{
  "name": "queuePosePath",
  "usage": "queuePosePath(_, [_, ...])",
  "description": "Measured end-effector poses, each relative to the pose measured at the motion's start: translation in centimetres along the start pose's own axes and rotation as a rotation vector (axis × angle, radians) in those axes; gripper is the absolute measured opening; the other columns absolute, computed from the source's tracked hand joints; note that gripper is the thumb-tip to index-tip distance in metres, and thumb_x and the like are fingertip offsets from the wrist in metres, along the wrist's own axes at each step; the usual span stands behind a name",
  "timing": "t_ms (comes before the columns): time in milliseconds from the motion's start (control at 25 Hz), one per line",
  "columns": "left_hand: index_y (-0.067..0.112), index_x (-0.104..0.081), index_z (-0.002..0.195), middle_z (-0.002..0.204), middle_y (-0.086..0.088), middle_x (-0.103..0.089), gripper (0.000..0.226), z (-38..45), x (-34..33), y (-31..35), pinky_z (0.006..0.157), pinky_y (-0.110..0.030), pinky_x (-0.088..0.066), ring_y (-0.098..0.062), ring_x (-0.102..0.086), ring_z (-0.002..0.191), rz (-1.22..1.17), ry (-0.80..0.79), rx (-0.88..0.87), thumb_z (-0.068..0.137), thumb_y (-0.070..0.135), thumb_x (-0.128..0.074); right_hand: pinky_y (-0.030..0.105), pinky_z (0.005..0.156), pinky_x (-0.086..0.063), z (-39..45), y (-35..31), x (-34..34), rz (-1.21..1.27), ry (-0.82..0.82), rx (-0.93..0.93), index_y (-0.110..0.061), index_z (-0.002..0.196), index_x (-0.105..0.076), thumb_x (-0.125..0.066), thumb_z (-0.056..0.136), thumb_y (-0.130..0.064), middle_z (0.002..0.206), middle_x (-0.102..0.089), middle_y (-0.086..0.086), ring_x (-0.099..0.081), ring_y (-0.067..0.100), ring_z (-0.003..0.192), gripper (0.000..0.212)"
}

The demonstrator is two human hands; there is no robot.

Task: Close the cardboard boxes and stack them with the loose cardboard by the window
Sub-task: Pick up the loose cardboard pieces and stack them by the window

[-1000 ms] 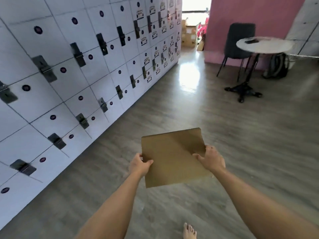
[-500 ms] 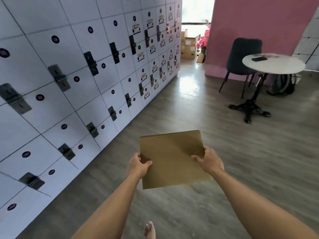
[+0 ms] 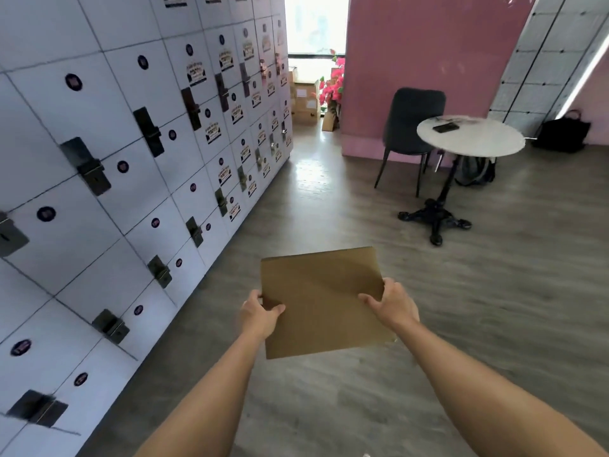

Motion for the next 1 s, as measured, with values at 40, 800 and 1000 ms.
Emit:
queuePosePath(40, [0.018, -0.047, 0.137, 0.135, -0.007, -0.057, 0.064, 2.2, -0.6, 1.3, 0.097, -0.037, -0.048, -0.027, -0.058, 0.118, 0.012, -0.006, -0.012, 0.086, 0.041, -0.077, 0.038, 0.087, -0.051, 2.3, -0.2, 0.0, -0.001, 0.009, -0.012, -0.018, 0.141, -0.044, -0.060, 0.086, -0.067, 0.130, -0.055, 0.006, -0.058, 0.025, 0.116, 0.075])
queuePosePath(800, [0.017, -0.048, 0.137, 0.134, -0.011, -0.056, 0.060, 42.7, -2.0, 17.8, 0.101, -0.042, -0.049, -0.029, -0.057, 0.119, -0.067, 0.041, 0.156, 0.087, 0.035, -0.076, 0.038, 0.091, -0.049, 47.4, -16.7, -1.6, -0.027, -0.106, 0.079, -0.016, 0.136, -0.045, -0.057, 0.089, -0.065, 0.128, -0.055, 0.007, -0.057, 0.025, 0.115, 0.069])
queuePosePath(1000, [0.018, -0.047, 0.139, 0.137, -0.008, -0.057, 0.061, 56.5, 1.2, 25.0, 0.099, -0.039, -0.048, -0.027, -0.057, 0.121, -0.002, 0.011, 0.054, 0.089, 0.038, -0.074, 0.038, 0.090, -0.048, 58.2, -24.7, 0.5, 0.010, -0.027, 0.030, -0.015, 0.136, -0.046, -0.058, 0.090, -0.062, 0.129, -0.054, 0.008, -0.055, 0.026, 0.117, 0.067])
Point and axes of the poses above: each hand's wrist, its own z-axis towards the middle knuckle, its own x-axis out of the back of the hand, y = z × x, the point moved 5 cm from there along z, towards the middle knuckle
